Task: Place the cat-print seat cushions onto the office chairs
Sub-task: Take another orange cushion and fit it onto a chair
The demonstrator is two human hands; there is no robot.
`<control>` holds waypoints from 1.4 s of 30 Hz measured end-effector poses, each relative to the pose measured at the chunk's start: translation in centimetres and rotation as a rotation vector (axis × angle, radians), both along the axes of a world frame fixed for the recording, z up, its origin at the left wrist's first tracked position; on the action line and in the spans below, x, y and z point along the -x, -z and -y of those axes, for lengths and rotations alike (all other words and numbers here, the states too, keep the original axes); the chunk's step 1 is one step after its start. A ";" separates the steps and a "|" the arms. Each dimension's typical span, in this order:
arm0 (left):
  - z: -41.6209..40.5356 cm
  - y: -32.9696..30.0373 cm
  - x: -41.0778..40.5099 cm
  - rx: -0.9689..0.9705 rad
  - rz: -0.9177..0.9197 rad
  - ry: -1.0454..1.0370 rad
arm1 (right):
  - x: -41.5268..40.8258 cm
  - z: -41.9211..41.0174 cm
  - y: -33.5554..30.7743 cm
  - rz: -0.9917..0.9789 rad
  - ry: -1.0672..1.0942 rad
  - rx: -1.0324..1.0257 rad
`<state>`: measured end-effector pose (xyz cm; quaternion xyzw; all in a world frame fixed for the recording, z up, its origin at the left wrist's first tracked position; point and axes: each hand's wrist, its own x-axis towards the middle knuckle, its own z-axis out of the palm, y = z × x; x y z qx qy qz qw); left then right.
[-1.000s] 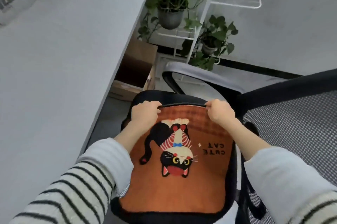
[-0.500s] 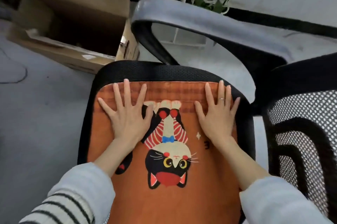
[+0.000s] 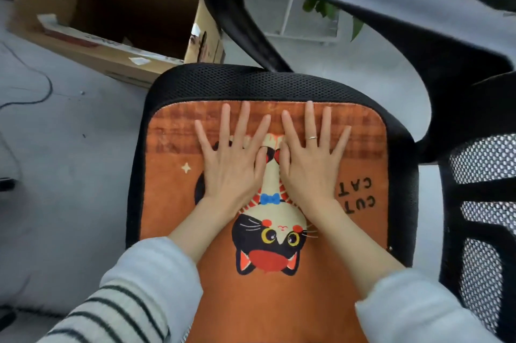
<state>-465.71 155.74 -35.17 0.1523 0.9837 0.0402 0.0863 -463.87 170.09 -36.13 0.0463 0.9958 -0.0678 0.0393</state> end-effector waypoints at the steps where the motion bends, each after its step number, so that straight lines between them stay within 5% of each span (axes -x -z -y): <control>1: -0.5 0.3 0.0 0.005 -0.005 -0.002 | 0.1 0.2 0.5 -0.023 -0.016 -0.027; 13: 1.9 0.2 -2.0 0.048 0.039 -0.093 | -1.5 -1.6 0.6 0.012 -0.047 -0.032; 18: 6.4 0.0 -7.1 0.123 0.075 -0.205 | -9.0 -4.6 0.5 0.103 0.180 -0.062; 30: 3.1 0.2 -10.0 0.057 0.086 -0.241 | -10.5 0.4 0.7 0.103 0.357 -0.029; 42: 0.4 1.0 -14.7 0.035 0.100 -0.220 | -13.6 3.5 1.6 0.102 0.252 -0.019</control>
